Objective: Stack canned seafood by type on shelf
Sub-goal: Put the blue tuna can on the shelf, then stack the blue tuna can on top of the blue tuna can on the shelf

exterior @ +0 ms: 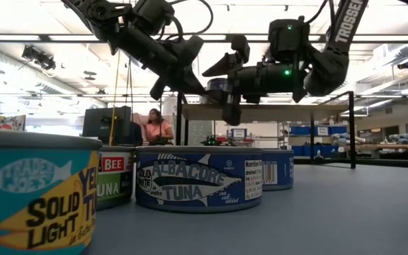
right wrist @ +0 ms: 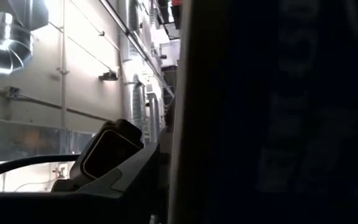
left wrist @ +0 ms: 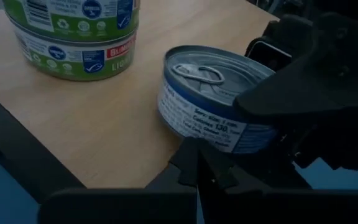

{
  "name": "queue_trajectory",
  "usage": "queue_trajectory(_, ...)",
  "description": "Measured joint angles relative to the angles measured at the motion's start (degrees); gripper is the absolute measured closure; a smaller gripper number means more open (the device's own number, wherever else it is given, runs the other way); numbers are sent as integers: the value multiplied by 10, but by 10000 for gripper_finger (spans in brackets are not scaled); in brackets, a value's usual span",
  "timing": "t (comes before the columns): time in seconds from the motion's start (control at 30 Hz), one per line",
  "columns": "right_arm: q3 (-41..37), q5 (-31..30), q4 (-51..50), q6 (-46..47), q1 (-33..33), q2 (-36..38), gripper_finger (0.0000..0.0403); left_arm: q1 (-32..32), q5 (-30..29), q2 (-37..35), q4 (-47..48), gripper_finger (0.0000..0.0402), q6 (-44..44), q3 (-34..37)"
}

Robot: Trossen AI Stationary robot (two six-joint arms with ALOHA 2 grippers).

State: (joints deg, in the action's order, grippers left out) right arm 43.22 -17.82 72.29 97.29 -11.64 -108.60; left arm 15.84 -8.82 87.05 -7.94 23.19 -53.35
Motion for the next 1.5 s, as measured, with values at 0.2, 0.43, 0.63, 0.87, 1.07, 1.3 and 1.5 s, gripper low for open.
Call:
queue_trajectory(0.2, 31, 54, -57, 5, -12, -1, 183, -1, 18, -2, 11, 401, 25, 0)
queue_trajectory(0.43, 59, 139, -71, 3, -33, -1, 183, -2, 23, -44, 70, 401, 23, -2)
queue_trajectory(0.63, 64, 157, -66, -5, -31, -1, 183, -2, 20, -77, 94, 401, 24, 0)
queue_trajectory(0.87, 53, 232, -66, -62, -5, 1, 183, -23, 50, -110, 149, 401, 33, 0)
queue_trajectory(1.07, -43, 245, -57, -111, 35, 42, 183, -60, 42, -183, 207, 401, 41, 0)
queue_trajectory(1.3, -217, 238, -76, -205, 120, 207, 190, -134, 35, -258, 232, 401, 84, 0)
queue_trajectory(1.5, -235, 210, -285, -312, 248, 378, 205, -200, 72, -274, 224, 401, 116, 0)
